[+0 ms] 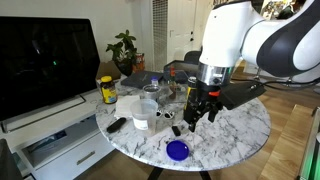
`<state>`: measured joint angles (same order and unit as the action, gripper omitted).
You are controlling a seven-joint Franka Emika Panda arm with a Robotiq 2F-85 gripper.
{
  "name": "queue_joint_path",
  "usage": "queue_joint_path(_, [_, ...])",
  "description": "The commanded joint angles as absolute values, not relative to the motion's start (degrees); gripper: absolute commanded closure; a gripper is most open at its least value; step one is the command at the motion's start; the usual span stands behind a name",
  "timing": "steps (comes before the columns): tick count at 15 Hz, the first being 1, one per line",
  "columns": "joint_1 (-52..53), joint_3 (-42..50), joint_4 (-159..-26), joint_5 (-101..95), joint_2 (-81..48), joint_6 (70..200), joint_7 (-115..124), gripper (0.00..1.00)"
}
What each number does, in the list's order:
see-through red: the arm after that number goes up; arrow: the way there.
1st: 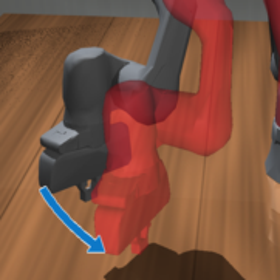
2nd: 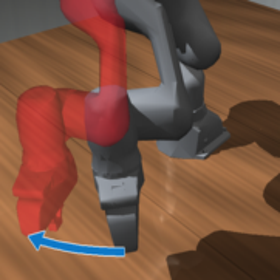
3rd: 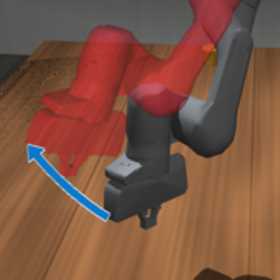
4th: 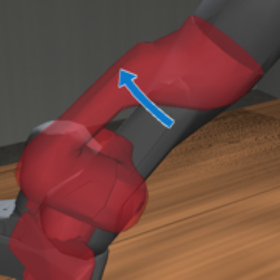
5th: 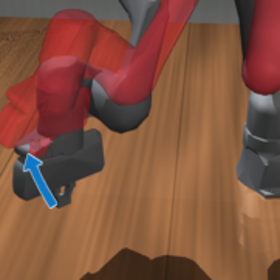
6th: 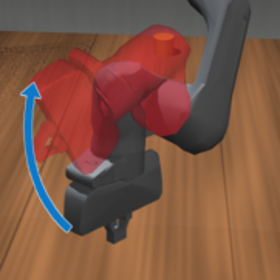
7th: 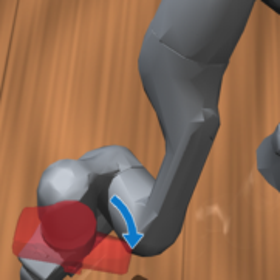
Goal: Lift the blue lid and put on the torch
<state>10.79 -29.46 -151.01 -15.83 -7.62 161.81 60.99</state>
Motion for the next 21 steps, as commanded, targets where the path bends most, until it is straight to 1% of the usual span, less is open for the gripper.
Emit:
queue_joint_path(1, [13.95, -24.33, -146.80, -26.15, -14.93, 162.76, 69.62, 0.00])
queue_joint_path(3, [14.88, -22.95, -144.41, -28.60, -18.51, 163.42, 70.50, 0.00])
queue_joint_path(4, [13.12, -24.76, -147.08, -25.78, -14.02, 162.06, 68.25, 0.00])
queue_joint_path(10, [14.62, -22.76, -143.25, -27.74, -19.47, 162.43, 69.05, 0.00])
queue_joint_path(20, [15.91, -17.60, -137.43, -30.77, -29.53, 168.42, 68.53, 0.00])
queue_joint_path(21, [15.84, -17.45, -137.13, -30.87, -30.33, 169.06, 68.18, 0.01])
